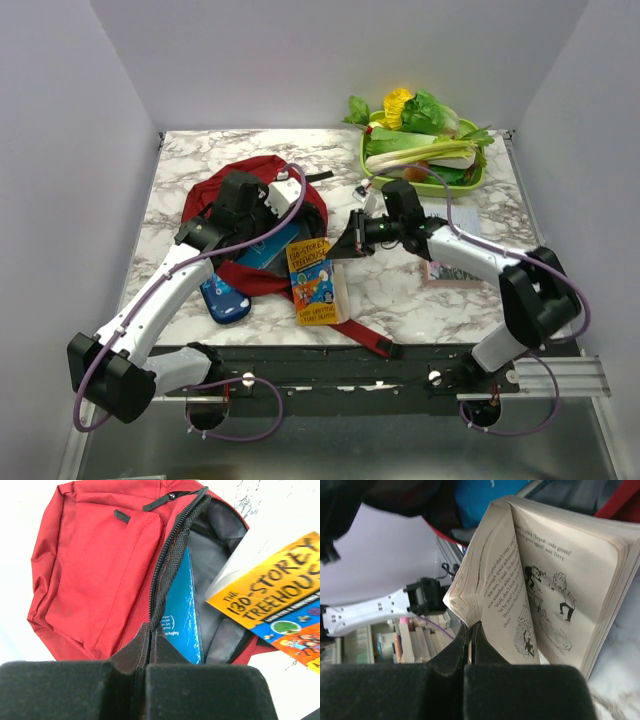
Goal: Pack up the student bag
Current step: Place the book in the student bag.
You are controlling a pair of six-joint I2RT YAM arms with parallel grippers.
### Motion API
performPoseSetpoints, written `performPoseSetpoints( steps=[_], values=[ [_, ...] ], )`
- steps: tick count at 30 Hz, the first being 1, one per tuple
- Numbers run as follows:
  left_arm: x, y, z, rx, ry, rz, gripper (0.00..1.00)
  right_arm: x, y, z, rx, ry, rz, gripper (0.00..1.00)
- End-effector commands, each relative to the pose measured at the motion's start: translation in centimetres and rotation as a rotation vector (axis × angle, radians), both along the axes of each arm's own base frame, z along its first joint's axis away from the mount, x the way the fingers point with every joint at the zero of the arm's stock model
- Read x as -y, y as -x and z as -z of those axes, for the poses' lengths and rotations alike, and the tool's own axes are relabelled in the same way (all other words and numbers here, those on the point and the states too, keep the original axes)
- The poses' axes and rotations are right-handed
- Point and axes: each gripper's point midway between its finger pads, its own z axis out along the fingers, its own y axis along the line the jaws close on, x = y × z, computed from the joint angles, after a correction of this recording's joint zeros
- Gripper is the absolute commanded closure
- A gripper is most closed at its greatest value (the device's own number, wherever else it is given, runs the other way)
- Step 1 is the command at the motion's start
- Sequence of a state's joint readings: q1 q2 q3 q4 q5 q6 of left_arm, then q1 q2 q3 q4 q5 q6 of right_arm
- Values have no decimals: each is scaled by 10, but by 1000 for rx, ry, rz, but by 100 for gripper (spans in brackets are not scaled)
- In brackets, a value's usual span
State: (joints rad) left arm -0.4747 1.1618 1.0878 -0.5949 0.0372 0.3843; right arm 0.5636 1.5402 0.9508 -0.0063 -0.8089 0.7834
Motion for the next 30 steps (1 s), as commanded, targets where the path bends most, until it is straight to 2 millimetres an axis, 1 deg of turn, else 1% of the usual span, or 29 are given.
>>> performPoseSetpoints(
  steps=[1,3,4,5,7,8,10,11,13,14,15,17,19,20,21,23,24,25,26,27,29,30],
  values=[
    [6,-1,-17,22,39,2,100,-34,-37,-47,44,-177,-22,99],
    [5,0,-17,20,39,3,100,-41,-49,-52,44,-194,-17,99],
    [5,1,-17,21,41,4,100,-43,-57,-46,8,-197,-1,99],
    [5,2,-17,19,38,5,100,-46,-66,-57,32,-228,4,99],
    [4,3,-17,18,37,7,100,-46,-79,-58,-7,-248,38,99],
    [4,3,-17,21,39,7,100,-50,-88,-53,-17,-259,49,99],
    [5,3,-17,18,40,10,100,-54,-99,-44,-83,-271,84,99],
    [5,3,-16,15,39,11,100,-58,-106,-31,-107,-275,99,99],
    [5,3,-16,16,38,10,100,-61,-115,-22,-181,-287,156,99],
    [4,2,-17,18,37,8,100,-63,-119,-18,-186,-299,168,99],
    [5,3,-16,15,36,10,100,-64,-124,-7,-210,-288,191,99],
    [5,3,-16,15,37,11,100,-67,-123,6,-250,-255,210,99],
    [5,3,-15,13,34,12,100,-68,-122,19,-243,-203,223,99],
    [6,3,-14,9,38,13,100,-69,-115,31,-277,-148,230,99],
    [6,3,-13,6,39,14,100,-67,-118,42,-280,-103,272,99],
    [7,2,-12,2,43,13,100,-57,-115,60,-314,-39,341,99],
    [8,3,-11,-3,43,13,100,-52,-122,68,-314,-16,415,99],
    [8,3,-12,-4,45,14,100,-47,-126,67,-314,-7,460,99],
    [8,3,-13,-3,44,15,100,-40,-127,77,-341,41,509,99],
    [8,3,-13,-5,44,14,100,-34,-136,81,-327,65,579,99],
    [8,3,-14,-6,42,15,100,-25,-141,82,-341,90,661,99],
    [7,3,-14,-8,43,14,100,-18,-150,82,-316,111,725,99]
  ],
)
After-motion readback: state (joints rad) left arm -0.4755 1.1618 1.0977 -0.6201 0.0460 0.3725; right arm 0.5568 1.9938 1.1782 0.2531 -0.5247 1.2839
